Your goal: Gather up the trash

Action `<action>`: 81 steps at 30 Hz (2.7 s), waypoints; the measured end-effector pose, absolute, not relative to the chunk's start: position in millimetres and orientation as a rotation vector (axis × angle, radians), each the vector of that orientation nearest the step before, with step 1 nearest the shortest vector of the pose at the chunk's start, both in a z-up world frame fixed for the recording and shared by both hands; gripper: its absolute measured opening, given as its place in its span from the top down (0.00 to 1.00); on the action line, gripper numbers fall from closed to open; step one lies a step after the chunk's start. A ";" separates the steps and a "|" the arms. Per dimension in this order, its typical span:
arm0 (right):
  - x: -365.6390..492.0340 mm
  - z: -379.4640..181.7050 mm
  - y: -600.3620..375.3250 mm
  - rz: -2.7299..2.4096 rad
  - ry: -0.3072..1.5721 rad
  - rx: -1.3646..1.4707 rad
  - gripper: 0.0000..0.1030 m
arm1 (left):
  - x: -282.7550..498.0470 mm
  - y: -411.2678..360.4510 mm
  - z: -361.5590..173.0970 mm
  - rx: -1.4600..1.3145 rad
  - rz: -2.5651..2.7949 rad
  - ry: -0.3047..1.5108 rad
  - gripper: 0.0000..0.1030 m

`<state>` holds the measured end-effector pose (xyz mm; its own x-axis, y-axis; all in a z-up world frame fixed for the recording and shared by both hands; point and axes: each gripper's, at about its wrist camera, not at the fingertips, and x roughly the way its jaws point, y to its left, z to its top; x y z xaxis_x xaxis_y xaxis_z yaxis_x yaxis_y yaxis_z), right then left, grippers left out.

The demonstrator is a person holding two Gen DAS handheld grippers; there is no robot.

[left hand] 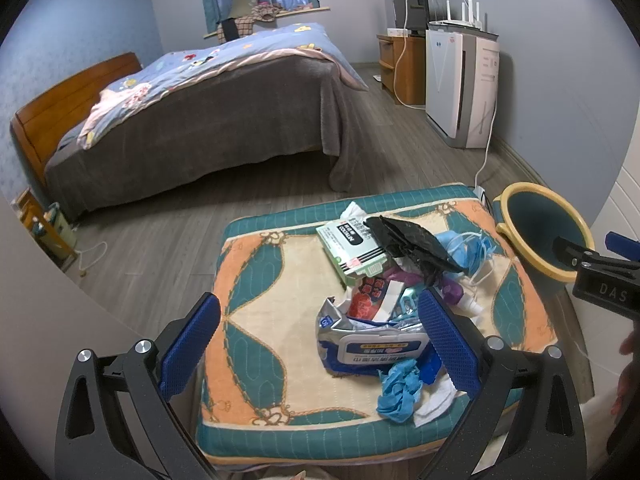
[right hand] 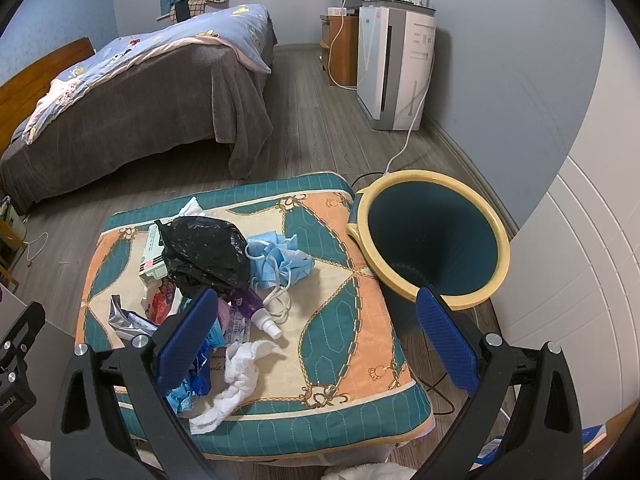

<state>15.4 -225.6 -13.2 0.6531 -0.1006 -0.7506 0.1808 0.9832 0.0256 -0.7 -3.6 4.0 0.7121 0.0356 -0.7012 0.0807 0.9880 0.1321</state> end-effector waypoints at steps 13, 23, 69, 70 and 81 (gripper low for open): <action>14.0 -15.7 -226.5 -0.158 0.852 0.110 0.05 | -0.9 -6.2 2.3 0.178 -0.021 0.778 0.05; 16.0 -15.1 -226.3 -0.156 0.863 0.112 0.05 | -1.4 -4.5 1.6 0.171 -0.012 0.768 0.05; 166.2 -124.8 -230.1 0.123 1.233 0.119 0.62 | 145.2 -19.0 -59.3 0.138 -0.119 0.893 0.05; 167.7 -126.0 -231.9 0.137 1.242 0.145 0.71 | 149.2 -23.0 -62.4 0.125 -0.132 0.904 0.05; 166.4 -77.3 -263.9 0.119 1.127 0.243 0.93 | 168.8 -71.1 -100.3 0.152 -0.228 1.022 0.13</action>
<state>166.4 -263.9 -77.3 0.4269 0.2161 -0.8781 0.0284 0.9673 0.2519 168.8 -71.1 -100.3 0.5007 -0.1172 -0.8577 0.2585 0.9658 0.0189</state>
